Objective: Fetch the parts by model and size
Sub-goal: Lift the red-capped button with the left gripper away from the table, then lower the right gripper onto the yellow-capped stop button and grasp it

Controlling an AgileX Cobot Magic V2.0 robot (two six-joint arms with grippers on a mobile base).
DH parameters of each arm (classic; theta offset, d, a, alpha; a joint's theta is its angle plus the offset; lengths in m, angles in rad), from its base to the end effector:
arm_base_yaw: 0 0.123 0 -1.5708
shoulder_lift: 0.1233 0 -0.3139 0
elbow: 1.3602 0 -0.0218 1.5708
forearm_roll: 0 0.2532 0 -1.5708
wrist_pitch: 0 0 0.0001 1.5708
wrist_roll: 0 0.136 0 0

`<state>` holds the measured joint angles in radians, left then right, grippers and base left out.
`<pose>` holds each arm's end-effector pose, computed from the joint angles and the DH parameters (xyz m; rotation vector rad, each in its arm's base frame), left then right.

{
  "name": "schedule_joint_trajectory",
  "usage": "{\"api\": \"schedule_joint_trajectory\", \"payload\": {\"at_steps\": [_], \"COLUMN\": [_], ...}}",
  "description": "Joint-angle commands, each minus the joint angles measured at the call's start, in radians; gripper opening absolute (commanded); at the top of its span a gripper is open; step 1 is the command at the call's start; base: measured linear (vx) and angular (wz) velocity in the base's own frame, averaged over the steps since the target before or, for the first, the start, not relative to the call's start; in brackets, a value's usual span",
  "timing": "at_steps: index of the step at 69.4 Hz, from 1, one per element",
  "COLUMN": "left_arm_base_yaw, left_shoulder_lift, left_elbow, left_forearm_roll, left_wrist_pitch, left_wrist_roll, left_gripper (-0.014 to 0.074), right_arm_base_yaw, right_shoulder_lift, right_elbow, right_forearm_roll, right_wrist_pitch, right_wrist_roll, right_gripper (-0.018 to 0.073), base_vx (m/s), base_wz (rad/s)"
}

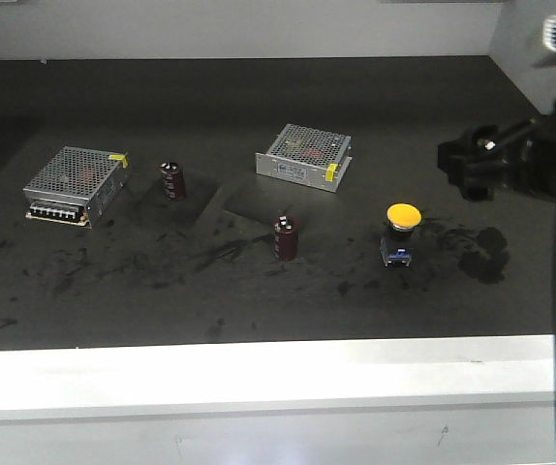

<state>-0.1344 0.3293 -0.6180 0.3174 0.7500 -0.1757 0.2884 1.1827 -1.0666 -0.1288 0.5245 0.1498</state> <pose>0.0733 0.0193 0.3281 0.0422 1.9136 0.1556 0.2779 0.0733 0.3695 -0.2268 2.1096 0.1257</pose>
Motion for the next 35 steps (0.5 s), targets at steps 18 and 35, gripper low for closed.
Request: {"api": "schedule_joint_trajectory", "payload": {"at_steps": [18,35], "left_arm_base_yaw": [-0.001,-0.001], "left_shoulder_lift": [0.010,0.010], "left_elbow": [-0.025,-0.025], "left_forearm_roll": [0.017,0.017], "left_wrist_pitch": [-0.069,-0.069], "left_wrist_roll": [-0.001,-0.001], "left_gripper": [-0.0006,-0.0006], "right_arm_base_yaw": [0.000,0.000], "right_shoulder_lift": [0.342,0.567], "right_elbow": [-0.480,-0.700], "right_forearm_roll": [-0.004,-0.005], "right_wrist_pitch": [0.388,0.625], "right_wrist_roll": [0.042,0.065], "right_gripper": [0.0594,0.0594], "base_vx": [0.00,0.00], "base_wz": [0.00,0.00]}}
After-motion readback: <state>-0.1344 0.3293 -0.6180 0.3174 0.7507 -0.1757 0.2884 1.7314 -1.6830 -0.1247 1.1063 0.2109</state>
